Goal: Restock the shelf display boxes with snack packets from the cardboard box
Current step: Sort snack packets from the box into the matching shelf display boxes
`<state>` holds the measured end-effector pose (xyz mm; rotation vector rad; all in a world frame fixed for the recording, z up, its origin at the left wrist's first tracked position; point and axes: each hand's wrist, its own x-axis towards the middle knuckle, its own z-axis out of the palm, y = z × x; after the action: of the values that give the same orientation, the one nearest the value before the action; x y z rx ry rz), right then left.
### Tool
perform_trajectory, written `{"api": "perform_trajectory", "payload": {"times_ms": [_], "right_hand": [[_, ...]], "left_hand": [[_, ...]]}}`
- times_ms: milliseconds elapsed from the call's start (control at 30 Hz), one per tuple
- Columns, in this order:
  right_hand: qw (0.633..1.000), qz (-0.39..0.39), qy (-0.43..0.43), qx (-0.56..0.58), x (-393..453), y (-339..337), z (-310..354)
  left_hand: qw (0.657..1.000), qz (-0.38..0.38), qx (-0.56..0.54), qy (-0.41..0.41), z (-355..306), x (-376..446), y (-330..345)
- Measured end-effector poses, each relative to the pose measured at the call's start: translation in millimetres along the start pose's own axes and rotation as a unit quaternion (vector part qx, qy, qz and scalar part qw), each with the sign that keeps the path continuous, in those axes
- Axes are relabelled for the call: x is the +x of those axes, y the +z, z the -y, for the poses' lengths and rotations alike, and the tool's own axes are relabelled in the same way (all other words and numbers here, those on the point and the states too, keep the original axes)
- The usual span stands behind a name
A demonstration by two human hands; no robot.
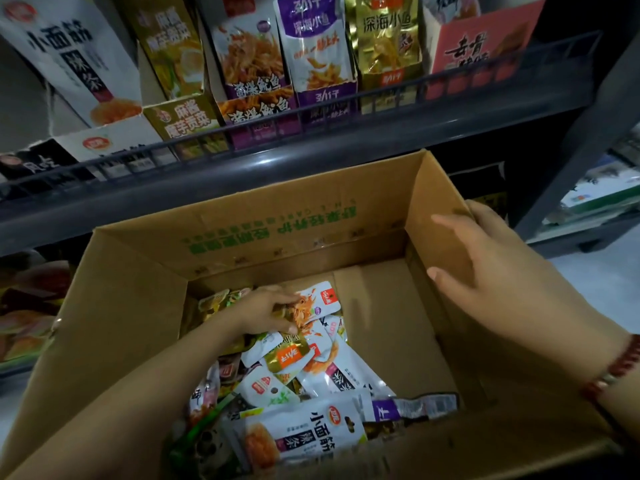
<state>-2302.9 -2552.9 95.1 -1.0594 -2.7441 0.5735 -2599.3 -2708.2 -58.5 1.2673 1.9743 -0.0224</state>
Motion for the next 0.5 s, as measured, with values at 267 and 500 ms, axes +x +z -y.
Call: {"api": "perform_trajectory", "payload": {"times_ms": [267,500], "right_hand": [[1.0,0.0,0.001,-0.011,-0.7,1.9,0.6],[1.0,0.001,0.0,-0.011,0.6,2.8,-0.7]], "left_hand": [[0.994,0.086,-0.057,-0.045,0.2,3.7,-7.5],[0.998,0.032,0.005,-0.047,-11.4,8.9,4.0]]}}
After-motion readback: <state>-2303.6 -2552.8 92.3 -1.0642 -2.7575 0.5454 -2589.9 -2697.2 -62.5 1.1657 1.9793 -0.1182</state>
